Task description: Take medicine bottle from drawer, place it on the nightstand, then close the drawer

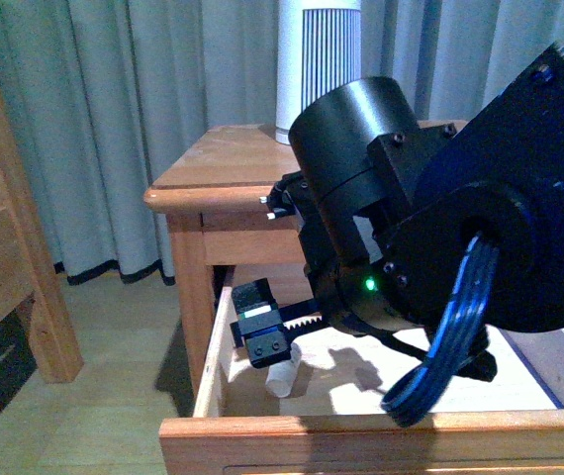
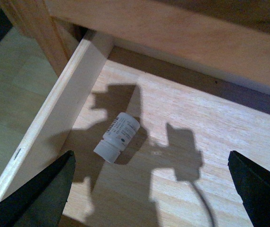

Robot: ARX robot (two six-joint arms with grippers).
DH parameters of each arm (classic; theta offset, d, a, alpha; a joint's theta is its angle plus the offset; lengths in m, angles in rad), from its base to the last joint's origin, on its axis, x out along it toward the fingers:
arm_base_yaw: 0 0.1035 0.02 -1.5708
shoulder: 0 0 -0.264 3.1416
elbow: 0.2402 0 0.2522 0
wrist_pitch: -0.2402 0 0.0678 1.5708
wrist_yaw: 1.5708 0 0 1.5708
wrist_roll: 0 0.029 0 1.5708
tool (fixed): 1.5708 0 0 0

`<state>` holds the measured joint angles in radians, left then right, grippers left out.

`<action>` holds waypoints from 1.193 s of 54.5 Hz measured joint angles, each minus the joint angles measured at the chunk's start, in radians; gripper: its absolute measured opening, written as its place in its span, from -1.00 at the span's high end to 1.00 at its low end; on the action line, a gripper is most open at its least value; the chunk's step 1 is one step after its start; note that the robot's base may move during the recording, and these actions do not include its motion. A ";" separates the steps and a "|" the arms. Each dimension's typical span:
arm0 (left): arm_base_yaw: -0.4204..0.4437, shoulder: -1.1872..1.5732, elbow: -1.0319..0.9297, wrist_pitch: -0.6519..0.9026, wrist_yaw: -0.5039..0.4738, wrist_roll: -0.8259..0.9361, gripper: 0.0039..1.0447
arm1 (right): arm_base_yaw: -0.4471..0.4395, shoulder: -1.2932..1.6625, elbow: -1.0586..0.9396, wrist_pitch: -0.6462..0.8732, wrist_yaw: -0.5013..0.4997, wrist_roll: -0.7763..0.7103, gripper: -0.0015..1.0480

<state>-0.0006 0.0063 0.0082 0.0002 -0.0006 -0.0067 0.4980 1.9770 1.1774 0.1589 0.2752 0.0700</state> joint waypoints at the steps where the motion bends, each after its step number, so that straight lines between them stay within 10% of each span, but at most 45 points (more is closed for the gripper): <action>1: 0.000 0.000 0.000 0.000 0.000 0.000 -0.88 | 0.000 0.010 0.005 0.003 0.018 0.007 -0.87; 65: 0.000 0.000 0.000 0.000 0.000 0.000 -0.88 | 0.038 0.314 0.229 -0.063 0.102 0.192 -0.87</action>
<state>-0.0006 0.0063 0.0082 0.0002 -0.0006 -0.0067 0.5358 2.2913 1.4063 0.0963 0.3771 0.2619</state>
